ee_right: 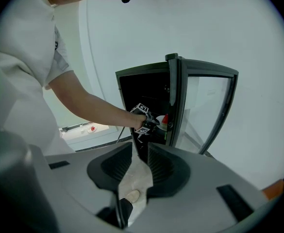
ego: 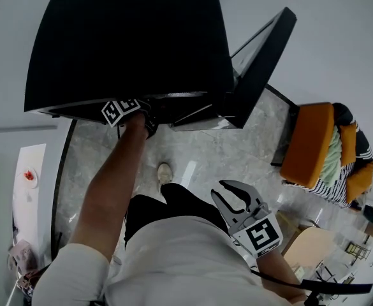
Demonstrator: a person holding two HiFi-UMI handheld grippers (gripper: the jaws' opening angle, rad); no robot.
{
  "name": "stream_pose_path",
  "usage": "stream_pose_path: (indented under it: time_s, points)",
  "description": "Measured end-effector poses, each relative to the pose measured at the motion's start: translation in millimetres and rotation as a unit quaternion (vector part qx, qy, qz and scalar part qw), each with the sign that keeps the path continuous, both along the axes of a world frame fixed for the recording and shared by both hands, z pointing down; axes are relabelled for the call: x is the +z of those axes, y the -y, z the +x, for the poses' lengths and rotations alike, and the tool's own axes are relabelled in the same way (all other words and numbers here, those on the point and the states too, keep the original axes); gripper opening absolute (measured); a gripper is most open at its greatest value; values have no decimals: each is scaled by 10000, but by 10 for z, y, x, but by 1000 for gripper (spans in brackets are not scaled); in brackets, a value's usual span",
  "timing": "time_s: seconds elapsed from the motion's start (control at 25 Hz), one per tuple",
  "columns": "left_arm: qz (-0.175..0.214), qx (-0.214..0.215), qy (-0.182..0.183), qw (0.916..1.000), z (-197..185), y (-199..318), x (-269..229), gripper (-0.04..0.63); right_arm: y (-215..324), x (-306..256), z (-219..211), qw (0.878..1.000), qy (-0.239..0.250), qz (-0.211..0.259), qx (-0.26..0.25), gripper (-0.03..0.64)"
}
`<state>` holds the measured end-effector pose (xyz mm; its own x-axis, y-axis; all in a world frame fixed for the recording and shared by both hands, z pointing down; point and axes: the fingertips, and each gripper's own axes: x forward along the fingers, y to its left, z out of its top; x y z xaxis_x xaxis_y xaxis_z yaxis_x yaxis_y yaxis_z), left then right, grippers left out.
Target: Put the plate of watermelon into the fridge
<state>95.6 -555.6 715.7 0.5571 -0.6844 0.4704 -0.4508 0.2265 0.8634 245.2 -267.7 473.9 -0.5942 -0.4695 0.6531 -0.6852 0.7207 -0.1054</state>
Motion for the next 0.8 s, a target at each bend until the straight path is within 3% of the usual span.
stream_pose_path:
  time_s: [0.2, 0.36, 0.64, 0.8]
  points:
    - [72, 288, 795, 9964, -44, -11, -28, 76, 2, 11, -54, 10000, 15, -52, -28, 104]
    - [138, 519, 1443, 9881, -74, -31, -50, 102, 2, 14, -61, 10000, 11, -58, 3, 104]
    - [216, 913, 2616, 9606, -117, -36, -65, 163, -62, 11, -84, 10000, -8, -29, 35, 104]
    - [294, 1117, 3030, 9460, -172, -115, -132, 163, -108, -2, -140, 10000, 14, 29, 42, 104]
